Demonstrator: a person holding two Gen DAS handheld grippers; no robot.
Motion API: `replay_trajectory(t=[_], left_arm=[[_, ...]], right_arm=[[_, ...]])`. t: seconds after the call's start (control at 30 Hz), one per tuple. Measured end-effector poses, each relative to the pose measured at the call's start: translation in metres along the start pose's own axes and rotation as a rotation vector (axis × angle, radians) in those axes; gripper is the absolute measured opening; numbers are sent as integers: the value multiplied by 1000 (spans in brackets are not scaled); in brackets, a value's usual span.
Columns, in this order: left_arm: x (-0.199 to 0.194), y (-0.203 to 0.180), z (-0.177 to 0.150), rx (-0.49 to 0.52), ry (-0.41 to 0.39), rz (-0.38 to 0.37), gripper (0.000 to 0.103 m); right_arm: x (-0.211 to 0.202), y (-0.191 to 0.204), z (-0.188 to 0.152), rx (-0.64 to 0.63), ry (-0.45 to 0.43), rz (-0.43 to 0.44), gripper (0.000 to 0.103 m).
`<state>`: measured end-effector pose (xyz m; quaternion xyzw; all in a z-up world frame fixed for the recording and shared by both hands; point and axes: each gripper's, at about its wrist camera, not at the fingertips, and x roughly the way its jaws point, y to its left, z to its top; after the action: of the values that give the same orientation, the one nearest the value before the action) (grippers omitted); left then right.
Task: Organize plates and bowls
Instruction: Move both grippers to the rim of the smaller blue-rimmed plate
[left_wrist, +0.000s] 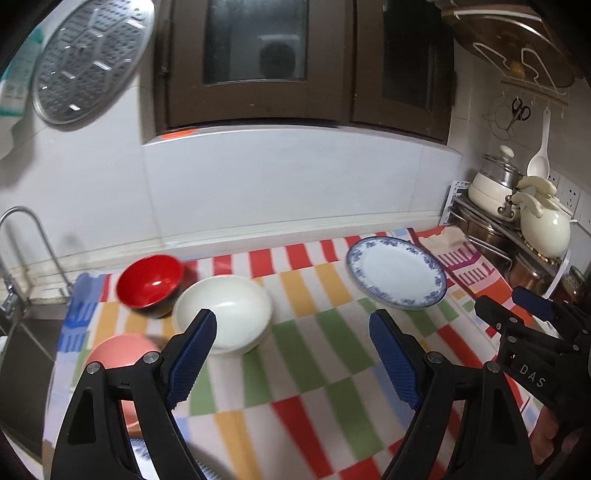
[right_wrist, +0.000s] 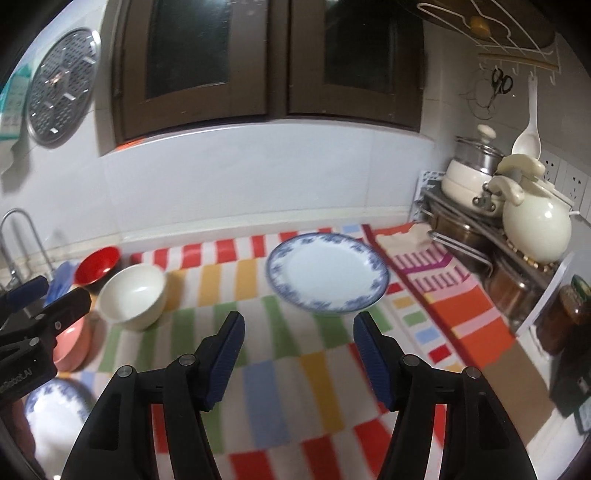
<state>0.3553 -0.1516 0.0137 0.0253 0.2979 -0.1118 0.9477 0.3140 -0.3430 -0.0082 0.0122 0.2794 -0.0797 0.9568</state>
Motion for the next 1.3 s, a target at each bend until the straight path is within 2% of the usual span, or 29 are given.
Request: replay_trajectory(t=[0.2, 0.4, 0.57, 1.03, 1.3], left_arm=[[32, -26, 23, 15, 11, 2, 85], [72, -51, 41, 20, 43, 26, 85], [113, -71, 51, 46, 90, 16, 85], [237, -97, 48, 75, 213, 0, 84], [287, -102, 39, 75, 283, -1, 78]], right_arm=[[34, -33, 21, 6, 10, -3, 62], [71, -60, 37, 10, 16, -13, 62], [101, -78, 44, 35, 24, -29, 62], [207, -116, 41, 116, 115, -66, 62], [256, -134, 35, 169, 204, -54, 62]])
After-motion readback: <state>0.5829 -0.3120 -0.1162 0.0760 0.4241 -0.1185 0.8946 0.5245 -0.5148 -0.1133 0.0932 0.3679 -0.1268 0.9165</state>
